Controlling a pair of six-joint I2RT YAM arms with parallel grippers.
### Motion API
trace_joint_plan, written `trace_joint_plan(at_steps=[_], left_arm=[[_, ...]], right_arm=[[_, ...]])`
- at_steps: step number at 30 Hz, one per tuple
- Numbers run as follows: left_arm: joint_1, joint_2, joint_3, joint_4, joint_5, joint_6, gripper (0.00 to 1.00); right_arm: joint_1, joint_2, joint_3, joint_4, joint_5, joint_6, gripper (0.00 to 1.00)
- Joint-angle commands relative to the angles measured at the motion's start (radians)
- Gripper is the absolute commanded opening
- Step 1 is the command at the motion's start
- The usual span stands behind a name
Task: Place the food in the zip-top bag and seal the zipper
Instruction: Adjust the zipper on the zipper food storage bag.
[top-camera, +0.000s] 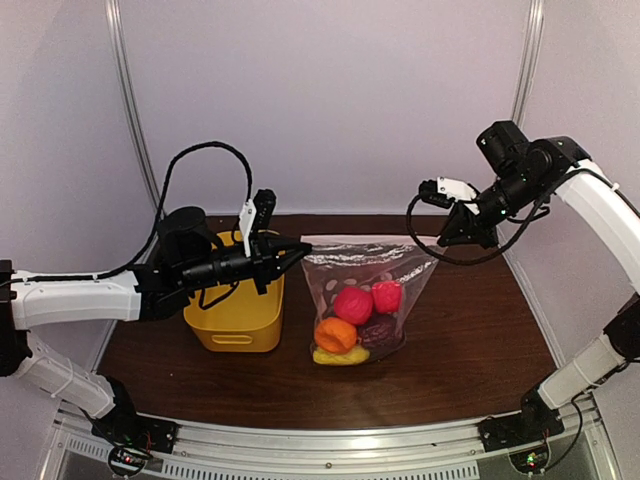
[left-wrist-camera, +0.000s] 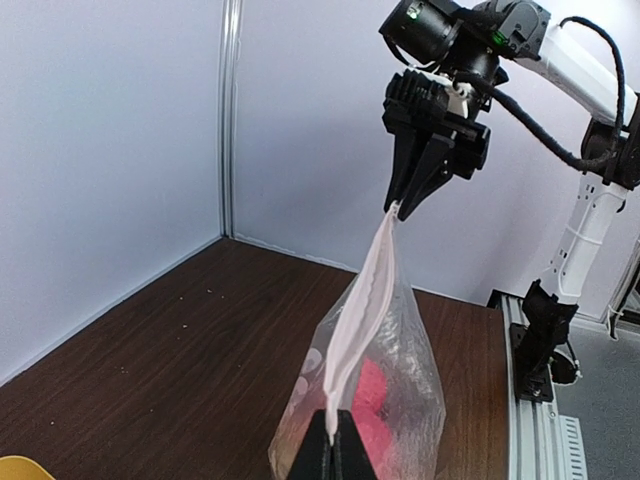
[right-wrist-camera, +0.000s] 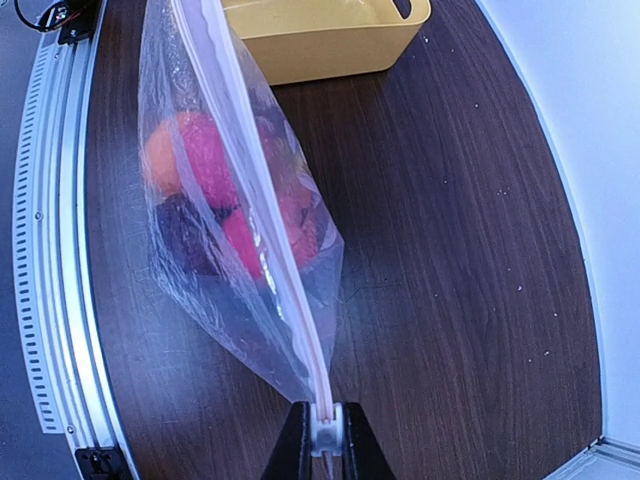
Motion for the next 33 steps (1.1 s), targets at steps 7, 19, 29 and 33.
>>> trace_joint_plan(at_steps=[7,19,29,33], left_arm=[[0.025,0.01,-0.029,0.13,0.053,-0.023,0.0],[0.024,0.023,-0.042,0.203,0.157,-0.029,0.0],[0.024,0.018,-0.04,0.182,0.141,-0.027,0.0],[0.024,0.016,-0.038,0.176,0.135,-0.022,0.0]], right_arm=[[-0.065,-0.052,-0.028,-0.035,-0.081,0.009,0.38],[-0.318,-0.108,-0.346,0.274,-0.526,0.057,0.48],[-0.286,0.012,-0.301,0.141,-0.707,-0.1,0.42],[-0.264,0.017,-0.318,0.136,-0.703,-0.112,0.34]])
